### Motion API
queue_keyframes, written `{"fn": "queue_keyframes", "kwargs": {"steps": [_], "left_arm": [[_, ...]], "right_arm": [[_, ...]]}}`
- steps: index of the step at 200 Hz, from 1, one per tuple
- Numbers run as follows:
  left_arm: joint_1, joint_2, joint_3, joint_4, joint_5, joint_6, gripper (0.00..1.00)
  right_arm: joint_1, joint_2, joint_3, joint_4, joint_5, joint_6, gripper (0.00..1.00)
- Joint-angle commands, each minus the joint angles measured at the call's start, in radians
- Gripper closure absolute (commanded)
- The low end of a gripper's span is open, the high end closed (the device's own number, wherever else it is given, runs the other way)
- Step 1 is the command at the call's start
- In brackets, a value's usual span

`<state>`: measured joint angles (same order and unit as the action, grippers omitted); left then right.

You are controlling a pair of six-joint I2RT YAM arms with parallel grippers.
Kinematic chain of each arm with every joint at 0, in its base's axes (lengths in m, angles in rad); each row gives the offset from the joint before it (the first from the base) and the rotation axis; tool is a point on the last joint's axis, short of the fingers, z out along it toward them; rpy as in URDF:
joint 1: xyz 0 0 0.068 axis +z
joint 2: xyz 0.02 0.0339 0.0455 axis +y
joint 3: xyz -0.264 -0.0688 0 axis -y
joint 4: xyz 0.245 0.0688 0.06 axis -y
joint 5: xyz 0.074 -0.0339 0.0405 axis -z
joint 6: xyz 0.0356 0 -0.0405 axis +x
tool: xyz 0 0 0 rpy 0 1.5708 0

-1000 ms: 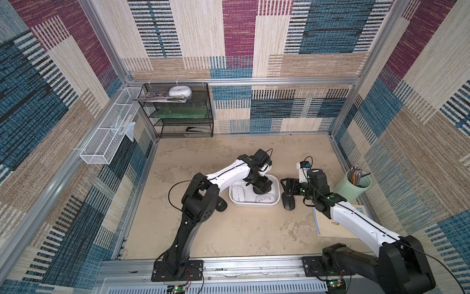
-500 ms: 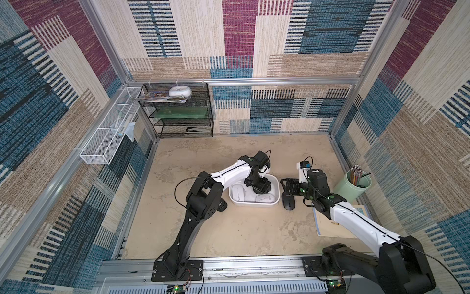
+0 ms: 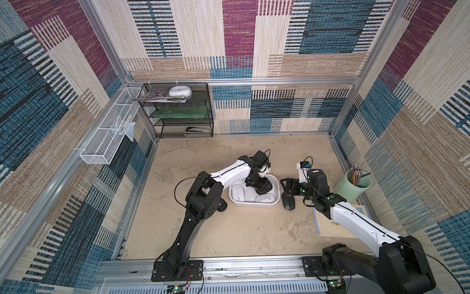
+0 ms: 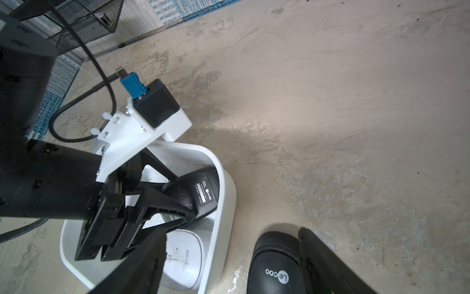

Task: Take out the mouse from the storage box
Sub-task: Pick up the mouse from the storage box.

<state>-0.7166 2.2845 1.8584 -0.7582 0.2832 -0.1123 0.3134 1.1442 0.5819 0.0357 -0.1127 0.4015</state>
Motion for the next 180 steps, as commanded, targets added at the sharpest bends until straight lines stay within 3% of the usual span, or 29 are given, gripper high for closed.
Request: {"fn": "queue_keyframes", "kwargs": {"steps": [1, 38, 55, 71, 139, 180], "left_arm": [[-0.010, -0.002, -0.018, -0.015, 0.014, -0.003, 0.40], [-0.021, -0.008, -0.034, 0.012, 0.029, -0.010, 0.40], [-0.029, 0.000, -0.027, 0.016, 0.034, -0.015, 0.33], [-0.031, 0.008, -0.022, 0.016, 0.037, -0.021, 0.31], [-0.032, -0.036, -0.056, 0.051, -0.007, -0.048, 0.58], [-0.038, -0.129, -0.135, 0.115, -0.066, -0.072, 0.69]], "right_arm": [[0.001, 0.002, 0.000, 0.023, 0.005, 0.002, 0.16], [0.000, 0.005, 0.002, 0.023, 0.007, 0.002, 0.16], [0.000, 0.005, 0.001, 0.023, 0.008, 0.002, 0.16], [0.001, 0.005, 0.002, 0.022, 0.009, 0.001, 0.16], [0.000, 0.000, 0.001, 0.021, 0.010, 0.001, 0.16], [0.001, -0.006, -0.001, 0.020, 0.015, 0.000, 0.16]]}}
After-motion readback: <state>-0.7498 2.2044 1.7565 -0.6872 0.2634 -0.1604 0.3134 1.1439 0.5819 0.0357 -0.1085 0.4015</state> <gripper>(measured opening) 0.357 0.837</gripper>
